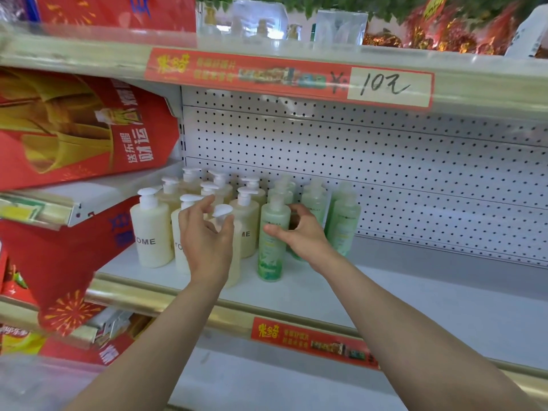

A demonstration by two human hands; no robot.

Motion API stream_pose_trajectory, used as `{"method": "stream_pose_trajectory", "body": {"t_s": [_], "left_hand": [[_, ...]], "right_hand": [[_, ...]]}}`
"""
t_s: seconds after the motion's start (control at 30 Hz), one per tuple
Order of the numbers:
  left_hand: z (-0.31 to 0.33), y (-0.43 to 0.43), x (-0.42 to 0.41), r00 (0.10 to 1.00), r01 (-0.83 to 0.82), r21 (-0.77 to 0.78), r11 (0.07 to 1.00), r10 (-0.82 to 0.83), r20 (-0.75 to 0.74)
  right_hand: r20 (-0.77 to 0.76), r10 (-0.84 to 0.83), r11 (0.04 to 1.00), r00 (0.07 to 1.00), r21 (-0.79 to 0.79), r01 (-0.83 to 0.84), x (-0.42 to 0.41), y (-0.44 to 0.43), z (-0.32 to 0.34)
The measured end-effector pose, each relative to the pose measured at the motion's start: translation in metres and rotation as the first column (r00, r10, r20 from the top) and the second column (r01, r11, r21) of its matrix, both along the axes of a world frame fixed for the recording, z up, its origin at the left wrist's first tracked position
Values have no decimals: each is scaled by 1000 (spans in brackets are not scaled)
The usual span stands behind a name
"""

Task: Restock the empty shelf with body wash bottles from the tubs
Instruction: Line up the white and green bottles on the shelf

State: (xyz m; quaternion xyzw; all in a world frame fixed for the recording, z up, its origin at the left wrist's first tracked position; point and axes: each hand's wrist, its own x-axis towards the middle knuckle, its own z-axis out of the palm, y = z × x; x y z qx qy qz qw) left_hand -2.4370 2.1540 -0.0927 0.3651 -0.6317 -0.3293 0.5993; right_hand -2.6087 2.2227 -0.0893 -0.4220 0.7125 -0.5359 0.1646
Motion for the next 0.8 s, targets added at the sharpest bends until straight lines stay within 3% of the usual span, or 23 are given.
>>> {"method": "stream_pose_trajectory", "body": {"t_s": [0.1, 0.2, 0.53, 0.8], "left_hand": [[-8, -7, 3, 998, -12, 50, 999, 9, 69], [-14, -10, 5, 999, 1, 95, 995, -5, 46], [-17, -13, 6, 997, -5, 67, 998, 0, 78], [-9, -8, 10, 992, 46, 137, 989, -61, 110]], "right_hand": [[10, 11, 1000, 1000, -9, -11, 0, -1, -4], [26, 25, 999, 999, -22, -25, 1, 0, -7], [-9, 10, 1000, 1000, 17, -10, 3, 4, -6], [-50, -53, 995, 997, 81, 57, 19, 10, 4]]}}
